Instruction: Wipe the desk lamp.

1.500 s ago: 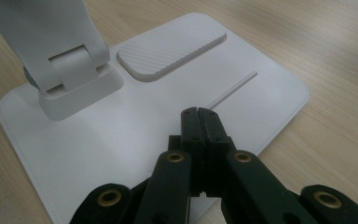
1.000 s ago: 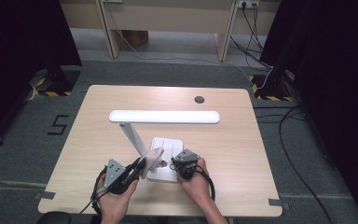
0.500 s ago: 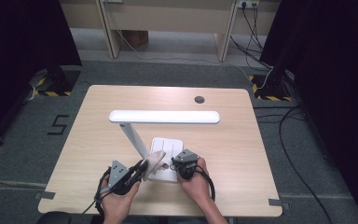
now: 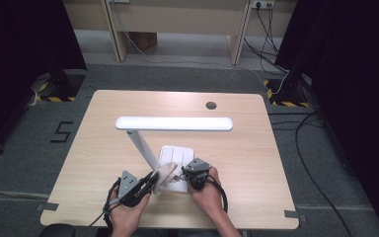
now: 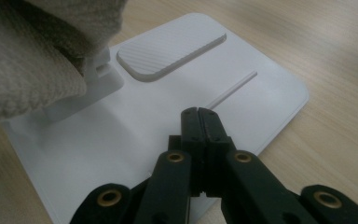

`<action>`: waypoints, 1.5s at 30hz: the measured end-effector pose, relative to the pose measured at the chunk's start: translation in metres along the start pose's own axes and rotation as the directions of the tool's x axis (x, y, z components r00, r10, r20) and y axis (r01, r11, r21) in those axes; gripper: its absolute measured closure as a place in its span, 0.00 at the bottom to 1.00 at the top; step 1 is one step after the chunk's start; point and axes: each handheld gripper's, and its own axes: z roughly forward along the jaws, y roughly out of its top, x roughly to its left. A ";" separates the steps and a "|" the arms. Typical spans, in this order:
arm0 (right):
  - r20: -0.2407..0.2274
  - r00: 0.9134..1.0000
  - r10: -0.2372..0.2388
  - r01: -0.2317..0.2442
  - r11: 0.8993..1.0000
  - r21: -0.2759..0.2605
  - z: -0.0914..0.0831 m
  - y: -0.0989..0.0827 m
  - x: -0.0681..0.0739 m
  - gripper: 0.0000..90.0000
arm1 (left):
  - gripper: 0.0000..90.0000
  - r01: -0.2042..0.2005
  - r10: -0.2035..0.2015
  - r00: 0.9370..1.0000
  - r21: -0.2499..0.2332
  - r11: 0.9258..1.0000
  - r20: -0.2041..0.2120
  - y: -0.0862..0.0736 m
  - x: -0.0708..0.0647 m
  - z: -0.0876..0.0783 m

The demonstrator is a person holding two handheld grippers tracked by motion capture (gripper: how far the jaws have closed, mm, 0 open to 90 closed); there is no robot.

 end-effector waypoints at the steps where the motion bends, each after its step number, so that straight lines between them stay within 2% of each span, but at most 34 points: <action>1: 0.000 1.000 0.000 0.000 1.000 0.000 0.000 0.000 0.000 1.00 | 0.91 0.001 -0.001 1.000 0.001 1.000 0.002 -0.001 0.000 0.000; 11: 0.000 1.000 -0.002 0.002 1.000 0.000 0.000 0.000 0.000 1.00 | 0.91 -0.008 0.008 1.000 0.019 1.000 0.002 -0.003 0.000 0.003; 33: 0.000 1.000 -0.003 0.003 1.000 -0.001 0.000 0.000 0.000 1.00 | 0.91 0.001 -0.001 1.000 0.058 0.998 0.006 -0.015 -0.001 0.010; 41: 0.000 1.000 -0.004 0.004 1.000 -0.001 0.000 0.000 0.000 1.00 | 0.91 0.011 -0.012 1.000 0.062 0.998 0.007 -0.014 0.001 0.003; 45: 0.000 1.000 -0.004 0.004 1.000 -0.002 0.000 0.000 0.000 1.00 | 0.91 0.030 -0.030 1.000 0.039 0.999 0.002 -0.009 0.003 -0.006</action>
